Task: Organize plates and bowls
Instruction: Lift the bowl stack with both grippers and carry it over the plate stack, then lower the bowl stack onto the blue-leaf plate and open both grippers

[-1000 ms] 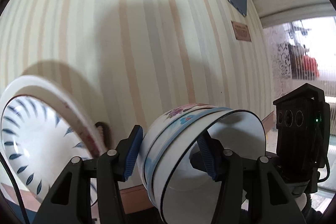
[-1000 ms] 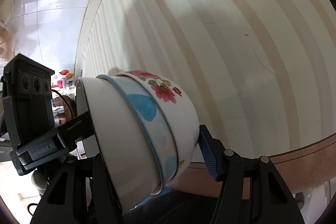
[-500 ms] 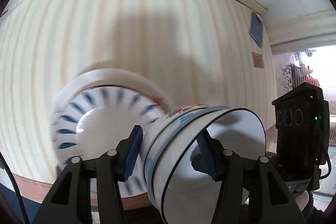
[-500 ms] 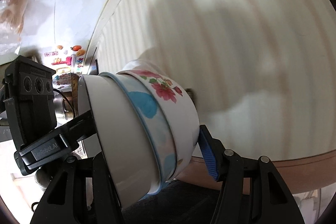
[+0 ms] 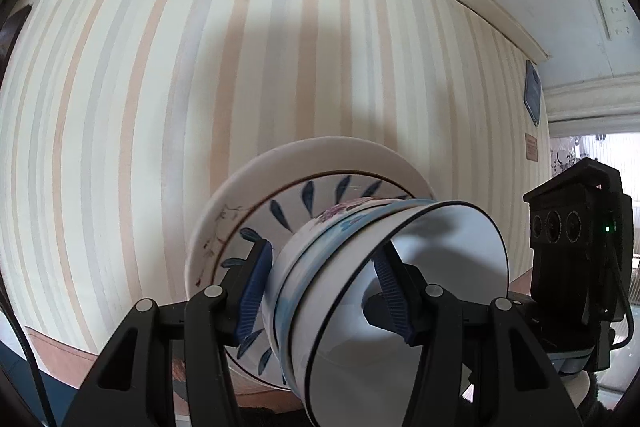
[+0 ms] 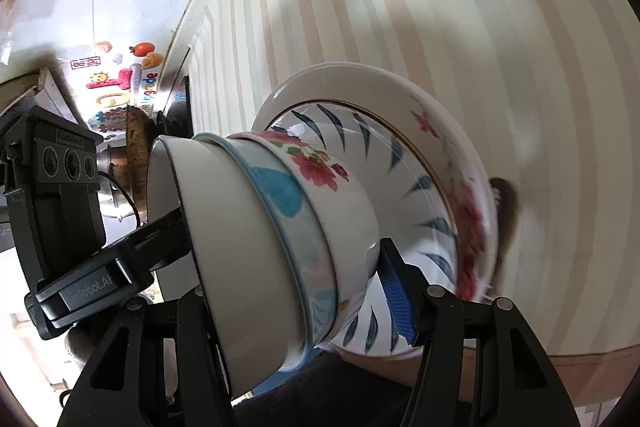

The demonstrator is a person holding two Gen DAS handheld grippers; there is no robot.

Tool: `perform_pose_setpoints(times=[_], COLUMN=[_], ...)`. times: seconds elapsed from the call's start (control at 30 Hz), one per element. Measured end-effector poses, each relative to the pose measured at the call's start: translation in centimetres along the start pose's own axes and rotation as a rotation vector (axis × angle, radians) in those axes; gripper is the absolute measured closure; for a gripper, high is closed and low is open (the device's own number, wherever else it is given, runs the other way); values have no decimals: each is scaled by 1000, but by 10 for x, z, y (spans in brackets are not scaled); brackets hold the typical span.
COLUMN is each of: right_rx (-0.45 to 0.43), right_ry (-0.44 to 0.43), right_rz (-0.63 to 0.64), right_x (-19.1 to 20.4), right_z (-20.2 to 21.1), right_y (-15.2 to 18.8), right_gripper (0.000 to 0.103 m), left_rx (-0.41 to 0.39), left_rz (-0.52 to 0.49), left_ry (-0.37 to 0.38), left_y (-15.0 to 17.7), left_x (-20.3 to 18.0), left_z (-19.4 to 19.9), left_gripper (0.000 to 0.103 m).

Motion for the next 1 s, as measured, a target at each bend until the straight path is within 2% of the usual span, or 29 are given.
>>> perform_pose_setpoints(times=[0.33,0.53,0.7,0.9,1.0], right_rx=[1,4,2,-62,-106], right_ry=[39,75,137,203,254], right_rz=[12,41,89,144,193], right_x=[17,15,23,36,48], right_z=[-25,-16,-17,5,21], right_y=[-12,-10,-8,-6,-1], right_gripper=[43,43,43,43,43], left_rx=[-4,-24,-75,-169,-233], left_rz=[5,-56,-69,-103,-133], left_ry=[6,-55,-106,-149,-194], left_y=[-2,0,4,12,18], left_x=[7,4,4,2,-3], left_z=[0,7,21,52,68], left_gripper=[52,53,53,52,51])
Point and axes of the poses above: each gripper's, at about its wrist camera, not at the fingertips, and z roughly against the way its jaws point, x to its left, y to its underside, the point moved 5 cm from there along -z, roughly the way its jaws point, and after that the axes turned 5 degrees about -x, right-handed, at the moved point
